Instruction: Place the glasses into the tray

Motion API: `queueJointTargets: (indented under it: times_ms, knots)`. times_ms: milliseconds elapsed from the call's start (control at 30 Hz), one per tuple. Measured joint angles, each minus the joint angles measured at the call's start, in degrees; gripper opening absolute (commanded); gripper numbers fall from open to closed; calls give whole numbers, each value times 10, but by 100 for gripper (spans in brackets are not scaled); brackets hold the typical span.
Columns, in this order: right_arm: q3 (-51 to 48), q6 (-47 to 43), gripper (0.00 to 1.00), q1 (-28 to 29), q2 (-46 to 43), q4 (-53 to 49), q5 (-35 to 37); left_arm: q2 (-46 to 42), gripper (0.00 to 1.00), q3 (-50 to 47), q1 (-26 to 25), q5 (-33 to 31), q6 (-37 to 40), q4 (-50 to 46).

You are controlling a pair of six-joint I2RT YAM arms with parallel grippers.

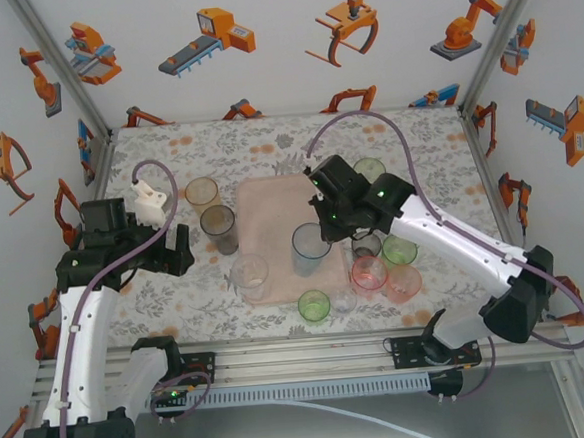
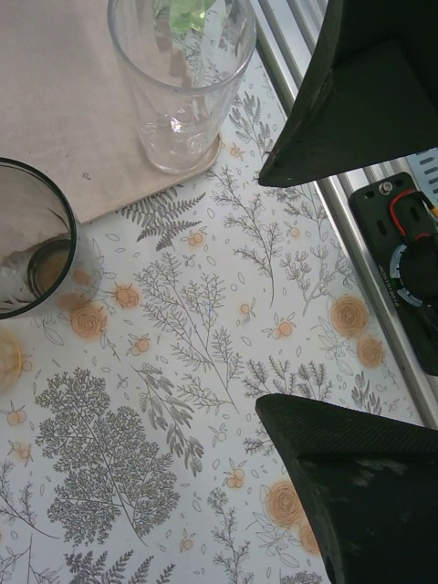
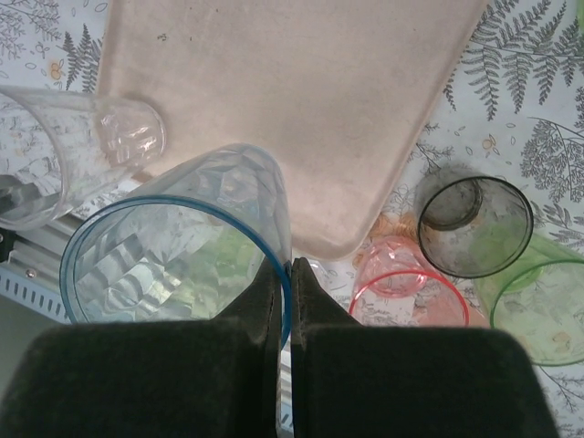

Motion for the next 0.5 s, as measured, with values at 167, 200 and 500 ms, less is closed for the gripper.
queueJointTargets:
  times_ms: [167, 200, 500]
  knots:
    - [0, 0, 1, 12, 36, 16, 3, -2, 86, 0, 5, 2, 0, 0]
    - [0, 0, 1, 15, 44, 18, 3, -2, 86, 0, 5, 2, 0, 0]
    - [0, 0, 2, 34, 90, 40, -1, -5, 86, 0, 9, 3, -2, 0]
